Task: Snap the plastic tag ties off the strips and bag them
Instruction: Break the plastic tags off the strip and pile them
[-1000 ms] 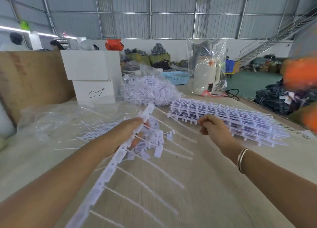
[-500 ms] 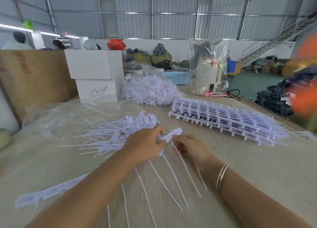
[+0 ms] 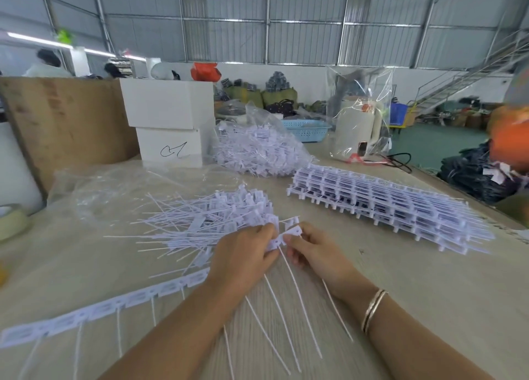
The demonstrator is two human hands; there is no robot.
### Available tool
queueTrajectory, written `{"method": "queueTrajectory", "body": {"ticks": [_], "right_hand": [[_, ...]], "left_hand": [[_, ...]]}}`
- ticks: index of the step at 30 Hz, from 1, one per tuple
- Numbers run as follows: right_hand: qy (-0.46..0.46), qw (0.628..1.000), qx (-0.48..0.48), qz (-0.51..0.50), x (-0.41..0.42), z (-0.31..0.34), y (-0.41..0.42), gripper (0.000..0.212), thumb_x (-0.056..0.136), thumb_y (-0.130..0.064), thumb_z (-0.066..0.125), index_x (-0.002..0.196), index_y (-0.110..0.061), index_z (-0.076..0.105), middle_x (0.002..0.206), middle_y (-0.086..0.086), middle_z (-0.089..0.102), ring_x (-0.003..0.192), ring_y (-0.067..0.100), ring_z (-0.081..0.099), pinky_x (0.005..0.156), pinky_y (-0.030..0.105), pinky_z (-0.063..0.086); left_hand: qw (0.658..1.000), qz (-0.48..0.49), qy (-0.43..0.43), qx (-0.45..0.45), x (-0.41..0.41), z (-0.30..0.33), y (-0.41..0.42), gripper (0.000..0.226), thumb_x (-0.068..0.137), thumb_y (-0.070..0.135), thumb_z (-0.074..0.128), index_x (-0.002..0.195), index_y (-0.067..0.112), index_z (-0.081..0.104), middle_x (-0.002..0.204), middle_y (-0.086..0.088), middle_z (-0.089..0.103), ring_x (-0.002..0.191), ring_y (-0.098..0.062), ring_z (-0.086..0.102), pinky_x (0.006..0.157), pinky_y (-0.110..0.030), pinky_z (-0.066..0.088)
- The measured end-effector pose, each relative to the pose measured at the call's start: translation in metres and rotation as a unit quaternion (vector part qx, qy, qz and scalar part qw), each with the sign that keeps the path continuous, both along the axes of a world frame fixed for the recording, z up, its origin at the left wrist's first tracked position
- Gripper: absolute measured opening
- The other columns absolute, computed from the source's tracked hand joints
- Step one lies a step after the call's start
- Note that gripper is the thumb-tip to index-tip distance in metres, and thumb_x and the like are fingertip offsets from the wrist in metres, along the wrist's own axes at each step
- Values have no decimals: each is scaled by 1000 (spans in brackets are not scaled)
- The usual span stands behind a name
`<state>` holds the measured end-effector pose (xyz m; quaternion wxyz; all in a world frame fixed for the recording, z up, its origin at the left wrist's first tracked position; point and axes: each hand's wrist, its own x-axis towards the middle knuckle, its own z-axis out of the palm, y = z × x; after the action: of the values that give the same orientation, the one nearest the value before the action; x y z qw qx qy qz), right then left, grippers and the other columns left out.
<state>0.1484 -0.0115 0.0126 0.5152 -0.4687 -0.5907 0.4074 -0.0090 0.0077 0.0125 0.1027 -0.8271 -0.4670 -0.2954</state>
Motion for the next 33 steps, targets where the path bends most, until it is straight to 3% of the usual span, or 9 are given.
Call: {"method": "queueTrajectory", "body": {"ticks": [4,7,11,13,19,22,25,29,33], "right_hand": [[11,1000,5,28,5,-1,1,17,89,-6,57,76,-13,63,61,-5,63,56,8,53,56,16,43],[11,999,20,39,6,-2,2,15,89,-5,57,79,-13,64,65,-5,64,60,8,55,59,16,42],[8,999,26,45,7,-2,4,10,91,-9,55,87,-13,64,73,-4,68,68,8,61,62,18,43],[22,998,26,53,7,-2,4,11,92,-11,54,91,-13,64,76,-3,69,71,9,63,62,16,44],[134,987,4,84,5,-1,4,19,92,-7,48,85,-11,66,74,4,68,67,11,60,71,24,47],[163,982,-9,98,3,1,1,20,93,-6,46,87,-8,65,73,3,69,65,9,62,68,19,49],[179,978,-21,101,2,5,-2,20,93,-5,45,87,-7,64,69,2,68,61,8,60,60,16,48],[214,970,-43,104,4,6,-4,13,85,-11,51,88,-4,62,70,5,64,57,10,52,56,17,45],[370,922,-84,70,16,8,3,18,92,-11,45,78,-9,57,76,9,70,52,11,55,54,20,49]], "left_hand": [[1000,-18,-5,-15,-2,-3,3,22,92,43,48,106,30,58,89,4,68,81,-15,62,58,-26,33],[992,-50,-93,-71,-5,-4,2,21,90,36,57,108,28,65,93,7,72,85,-12,66,66,-25,45],[944,-136,-237,-184,-5,-2,3,8,87,23,65,90,26,72,84,7,73,77,-7,67,74,-32,53],[914,-179,-293,-218,-6,2,3,18,85,19,68,78,36,71,76,10,71,71,-2,65,69,-21,51],[885,-210,-328,-256,-7,7,1,30,86,16,65,75,43,66,75,20,70,75,2,66,68,-11,47],[863,-219,-356,-283,-7,7,1,24,88,11,63,81,34,66,73,18,71,77,0,68,71,-12,49],[835,-235,-388,-311,-7,8,-2,16,89,9,60,83,22,65,70,14,71,72,-1,69,62,-9,47],[829,-263,-368,-329,-7,14,-7,15,93,10,54,82,17,62,64,19,69,62,5,65,47,-6,42],[760,-267,-475,-356,-13,17,-3,8,88,16,58,87,11,64,78,8,74,76,-6,70,58,-15,50]]}}
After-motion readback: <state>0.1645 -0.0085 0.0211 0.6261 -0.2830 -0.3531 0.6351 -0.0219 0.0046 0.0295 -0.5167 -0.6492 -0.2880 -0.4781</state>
